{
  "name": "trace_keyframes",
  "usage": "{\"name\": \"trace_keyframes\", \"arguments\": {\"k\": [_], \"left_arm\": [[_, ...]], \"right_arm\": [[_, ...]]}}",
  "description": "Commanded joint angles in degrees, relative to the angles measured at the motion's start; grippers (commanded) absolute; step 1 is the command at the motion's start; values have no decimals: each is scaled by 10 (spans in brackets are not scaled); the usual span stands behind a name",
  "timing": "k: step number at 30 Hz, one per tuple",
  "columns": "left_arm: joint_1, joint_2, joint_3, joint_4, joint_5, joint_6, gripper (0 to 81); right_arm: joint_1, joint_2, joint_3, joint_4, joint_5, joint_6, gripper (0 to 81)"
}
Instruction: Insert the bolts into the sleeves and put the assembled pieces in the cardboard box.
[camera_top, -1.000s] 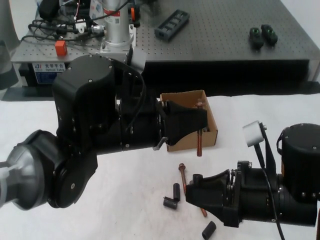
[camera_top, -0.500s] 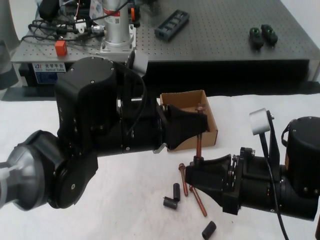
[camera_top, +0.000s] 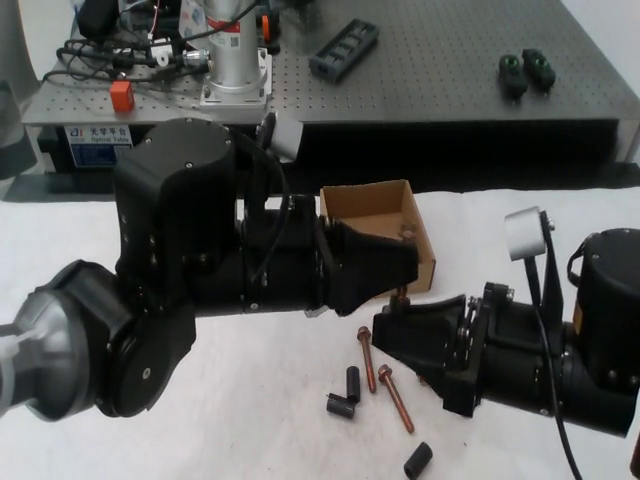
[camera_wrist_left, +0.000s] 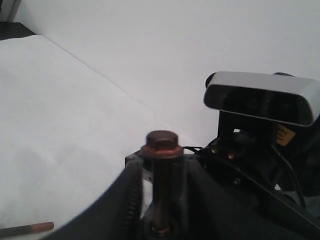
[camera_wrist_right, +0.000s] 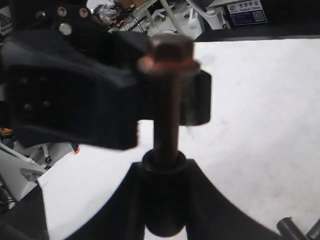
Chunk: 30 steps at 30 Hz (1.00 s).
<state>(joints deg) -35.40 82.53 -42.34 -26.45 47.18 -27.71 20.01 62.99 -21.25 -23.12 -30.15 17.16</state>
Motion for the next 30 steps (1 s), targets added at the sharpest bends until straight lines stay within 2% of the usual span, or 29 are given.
{"name": "trace_keyframes", "arguments": {"k": [1,5,10,13,18,23,26,28,30], "left_arm": [[1,-7,-2,4,-44,8,511],[1,-7,-2,32,-105,26,443],[1,-7,-2,79,-129,37,433],[1,-7,-2,117,-138,50,433],[1,-7,-2,181,-140,79,433],[1,-7,-2,227,-161,96,433],[1,-7,-2,234,-174,104,433],[1,-7,-2,234,-175,104,433],[1,-7,-2,234,-175,104,433]], "right_arm": [[-12,-3,-12,-15,24,-22,17],[-61,43,-62,7,65,-63,17],[-107,171,-188,78,103,-98,17],[-114,274,-301,151,138,-117,17],[-112,431,-506,360,218,-172,17],[-112,543,-647,469,247,-172,17],[-112,587,-695,528,257,-172,5],[-112,599,-707,548,257,-172,90],[-112,603,-709,555,257,-172,221]]}}
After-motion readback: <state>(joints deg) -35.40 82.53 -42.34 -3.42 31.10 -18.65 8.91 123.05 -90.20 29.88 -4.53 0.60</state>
